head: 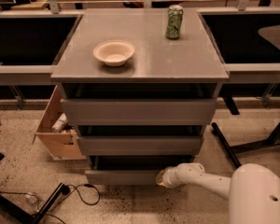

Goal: Close bottom drawer

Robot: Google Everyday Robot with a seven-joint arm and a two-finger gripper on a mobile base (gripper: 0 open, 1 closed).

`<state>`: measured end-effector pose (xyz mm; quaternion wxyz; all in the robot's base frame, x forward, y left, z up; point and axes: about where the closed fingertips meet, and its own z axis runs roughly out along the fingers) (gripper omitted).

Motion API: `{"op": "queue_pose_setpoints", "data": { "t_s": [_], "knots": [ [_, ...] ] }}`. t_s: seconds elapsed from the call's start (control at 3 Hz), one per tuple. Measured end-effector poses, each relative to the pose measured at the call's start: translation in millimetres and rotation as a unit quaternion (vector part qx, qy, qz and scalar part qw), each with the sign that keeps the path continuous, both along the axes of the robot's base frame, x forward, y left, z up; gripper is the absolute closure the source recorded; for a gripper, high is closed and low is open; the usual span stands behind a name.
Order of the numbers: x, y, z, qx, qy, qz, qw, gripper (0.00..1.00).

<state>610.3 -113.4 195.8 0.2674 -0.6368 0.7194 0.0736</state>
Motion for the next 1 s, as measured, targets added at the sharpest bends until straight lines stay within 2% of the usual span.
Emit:
{"op": "queue_pose_setpoints", "data": {
  "t_s": [0.33, 1.0],
  "knots": [
    [23.8, 3.5, 4.7, -0.001, 0.000, -0.007, 1.0000, 1.00],
    [22.1, 3.6, 4.6, -0.001, 0.000, -0.007, 1.0000, 0.58]
  ]
}}
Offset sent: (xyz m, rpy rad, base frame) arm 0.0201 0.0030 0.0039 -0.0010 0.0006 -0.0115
